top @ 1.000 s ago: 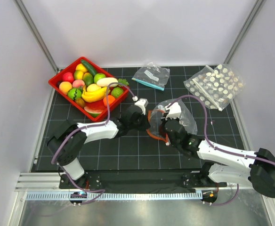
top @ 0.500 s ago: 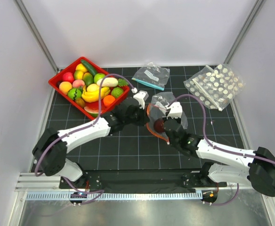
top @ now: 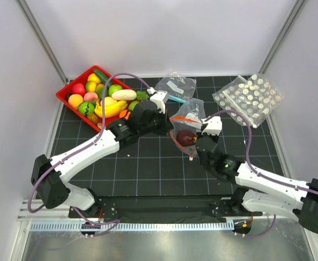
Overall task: Place the food in the zip-top bag and seal the zipper
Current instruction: Adjust the zipper food storage bag at the center of the board.
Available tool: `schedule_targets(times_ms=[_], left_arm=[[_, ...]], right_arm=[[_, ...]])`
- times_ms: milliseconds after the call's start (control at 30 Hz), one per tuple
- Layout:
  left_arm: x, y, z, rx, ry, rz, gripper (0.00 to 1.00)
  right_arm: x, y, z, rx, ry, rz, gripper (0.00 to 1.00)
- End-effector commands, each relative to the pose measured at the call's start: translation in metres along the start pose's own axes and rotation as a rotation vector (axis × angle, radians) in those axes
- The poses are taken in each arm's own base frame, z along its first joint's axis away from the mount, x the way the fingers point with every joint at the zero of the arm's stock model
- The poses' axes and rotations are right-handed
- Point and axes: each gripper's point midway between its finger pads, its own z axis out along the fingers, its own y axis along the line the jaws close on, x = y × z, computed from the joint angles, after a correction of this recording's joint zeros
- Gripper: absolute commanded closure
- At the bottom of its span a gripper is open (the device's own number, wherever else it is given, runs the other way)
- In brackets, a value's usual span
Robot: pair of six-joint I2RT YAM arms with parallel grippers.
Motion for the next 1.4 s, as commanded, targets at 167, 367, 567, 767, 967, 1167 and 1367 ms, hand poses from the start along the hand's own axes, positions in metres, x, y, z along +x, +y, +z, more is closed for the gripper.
schedule_targets(times_ms=[167,367,567,767,967,1167,1367], left_arm=[[0.011,0.023,0.024,-0.103,0.018,0.015,1.00],[0.029,0.050,0.042,-0.148,0.006,0.021,1.00],[0.040,0.073,0.046,-0.187,-0.007,0.041,1.00],[0.046,0.087,0.042,-0.203,-0.054,0.055,1.00],[0.044,0.090,0.040,-0.219,-0.080,0.055,0.91],[0.041,0.098,0.031,-0.256,-0.113,0.062,0.46],[0.025,0.114,0.007,-0.351,-0.204,0.057,0.25]], right_arm=[[-0.059,-0.020,-0.010,0.080,-0.096,0.090,0.99],[-0.021,0.025,0.007,-0.028,0.020,-0.026,0.99],[-0.020,0.046,0.015,-0.057,0.067,-0.045,0.99],[-0.010,0.052,0.016,-0.112,0.016,0.018,0.99],[0.005,0.042,0.014,-0.106,-0.003,0.019,0.99],[0.008,0.037,0.011,-0.108,-0.004,0.032,0.99],[0.007,0.028,0.010,-0.076,-0.013,0.045,0.99]])
